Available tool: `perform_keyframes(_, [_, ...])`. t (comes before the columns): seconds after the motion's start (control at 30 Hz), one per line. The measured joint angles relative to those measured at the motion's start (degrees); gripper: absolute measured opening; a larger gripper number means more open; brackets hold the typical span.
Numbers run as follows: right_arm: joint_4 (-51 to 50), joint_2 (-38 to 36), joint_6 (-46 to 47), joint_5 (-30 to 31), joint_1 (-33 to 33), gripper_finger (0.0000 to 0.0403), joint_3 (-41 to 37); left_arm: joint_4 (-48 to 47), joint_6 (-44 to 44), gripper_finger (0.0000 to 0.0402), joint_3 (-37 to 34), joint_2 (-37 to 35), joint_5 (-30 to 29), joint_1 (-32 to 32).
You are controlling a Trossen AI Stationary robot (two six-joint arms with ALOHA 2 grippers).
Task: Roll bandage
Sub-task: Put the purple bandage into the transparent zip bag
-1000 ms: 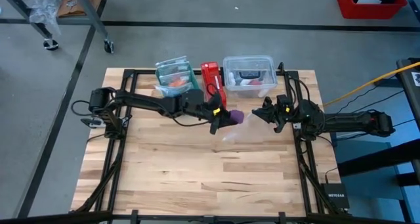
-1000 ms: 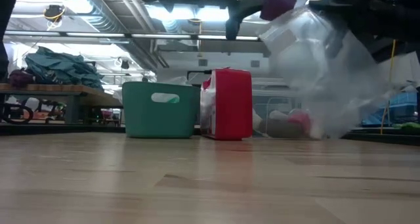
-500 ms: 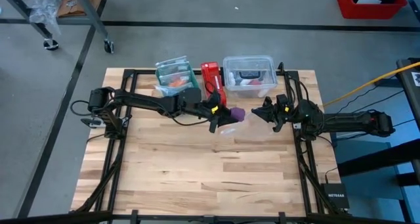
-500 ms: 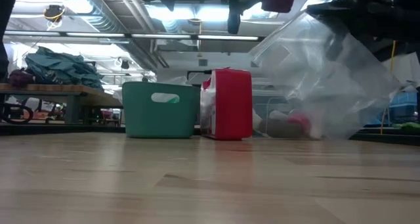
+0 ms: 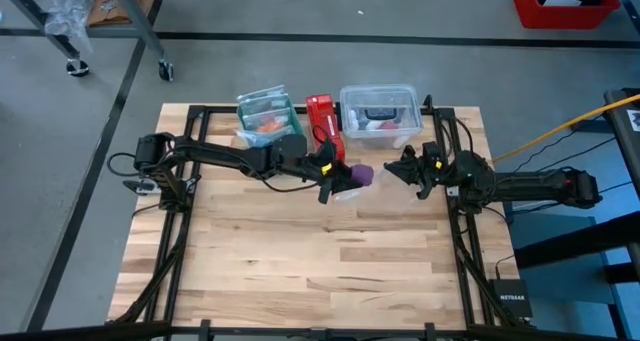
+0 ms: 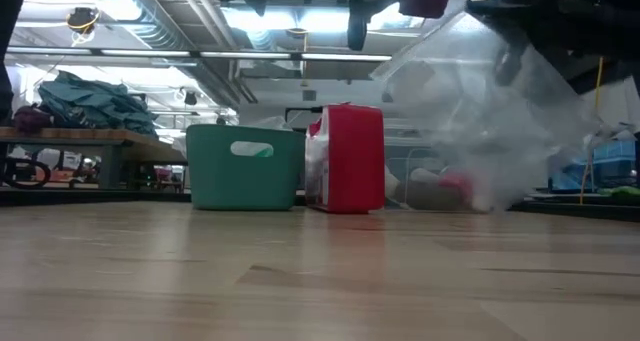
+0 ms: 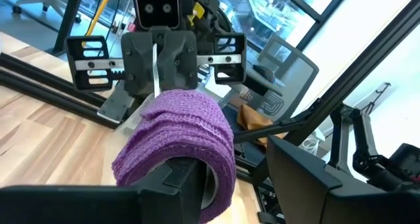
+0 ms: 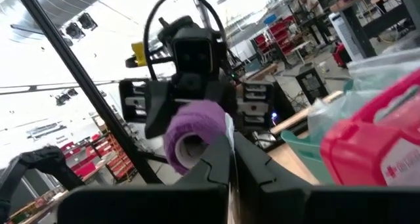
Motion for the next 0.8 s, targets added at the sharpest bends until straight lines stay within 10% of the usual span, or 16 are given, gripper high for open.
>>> perform_keyframes(0.8, [-0.2, 0.0, 0.2, -2.3, 0.0, 0.0005, 0.8, 0.0, 0.4, 0.0149, 0.0, 0.0, 0.0, 0.0])
